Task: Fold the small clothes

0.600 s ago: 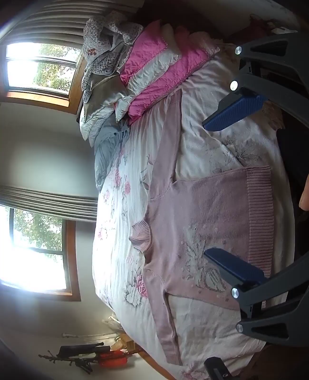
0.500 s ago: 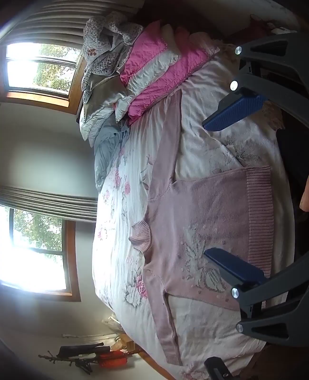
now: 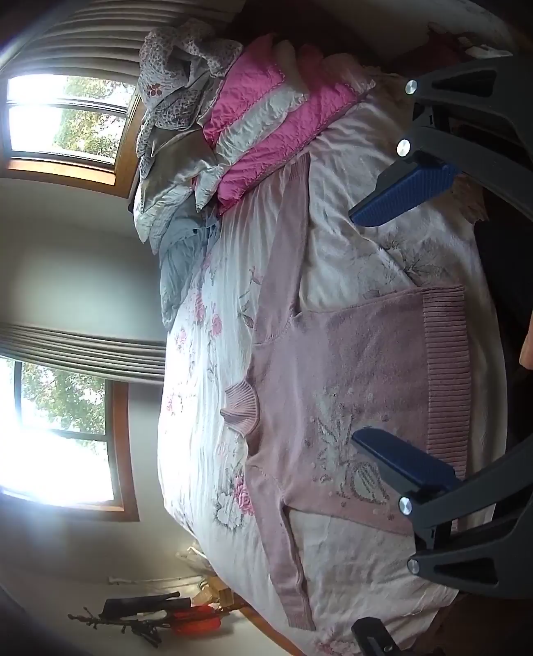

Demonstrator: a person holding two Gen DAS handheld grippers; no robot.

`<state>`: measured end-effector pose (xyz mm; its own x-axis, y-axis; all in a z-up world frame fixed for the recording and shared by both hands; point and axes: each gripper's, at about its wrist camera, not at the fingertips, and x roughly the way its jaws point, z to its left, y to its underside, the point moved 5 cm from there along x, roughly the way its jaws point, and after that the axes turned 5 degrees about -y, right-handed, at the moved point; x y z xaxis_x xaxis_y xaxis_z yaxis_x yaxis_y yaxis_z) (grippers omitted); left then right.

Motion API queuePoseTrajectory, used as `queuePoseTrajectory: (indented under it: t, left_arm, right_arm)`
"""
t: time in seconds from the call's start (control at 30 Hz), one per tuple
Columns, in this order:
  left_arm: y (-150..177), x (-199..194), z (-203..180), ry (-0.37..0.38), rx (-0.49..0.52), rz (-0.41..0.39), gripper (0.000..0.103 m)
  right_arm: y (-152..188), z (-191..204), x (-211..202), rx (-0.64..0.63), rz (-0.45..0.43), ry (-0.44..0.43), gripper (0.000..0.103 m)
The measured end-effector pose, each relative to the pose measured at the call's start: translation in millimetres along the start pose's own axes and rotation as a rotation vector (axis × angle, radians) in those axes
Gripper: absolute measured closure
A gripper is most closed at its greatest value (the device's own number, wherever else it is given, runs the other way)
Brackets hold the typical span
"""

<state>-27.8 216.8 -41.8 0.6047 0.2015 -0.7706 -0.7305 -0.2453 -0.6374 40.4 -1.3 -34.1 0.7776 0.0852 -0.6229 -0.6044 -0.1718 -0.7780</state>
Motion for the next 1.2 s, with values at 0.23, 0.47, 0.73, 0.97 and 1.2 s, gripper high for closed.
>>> queuePoseTrajectory:
  t: [0.23, 0.47, 0.73, 0.97, 1.2]
  left_arm:
    - [-1.1, -1.5, 2.5, -0.001, -0.001, 0.000, 0.003]
    - [-1.2, -1.4, 4.4, 0.000, -0.002, 0.001, 0.003]
    - [-1.3, -1.1, 5.1, 0.000, -0.002, 0.000, 0.003]
    - [-1.8, 0.1, 6.1, -0.002, -0.003, -0.001, 0.003]
    - [-2.0, -0.1, 6.2, -0.001, -0.005, -0.001, 0.003]
  right_arm:
    - [-0.1, 2.3, 0.0, -0.008, -0.001, 0.007, 0.004]
    - [-0.8, 2.4, -0.6, -0.010, -0.001, 0.005, 0.004]
    - [-0.8, 3.3, -0.6, -0.010, -0.001, 0.007, 0.004]
    - [-0.7, 3.2, -0.3, -0.010, 0.000, 0.007, 0.004]
    - [1.1, 3.1, -1.1, -0.010, 0.003, 0.006, 0.004]
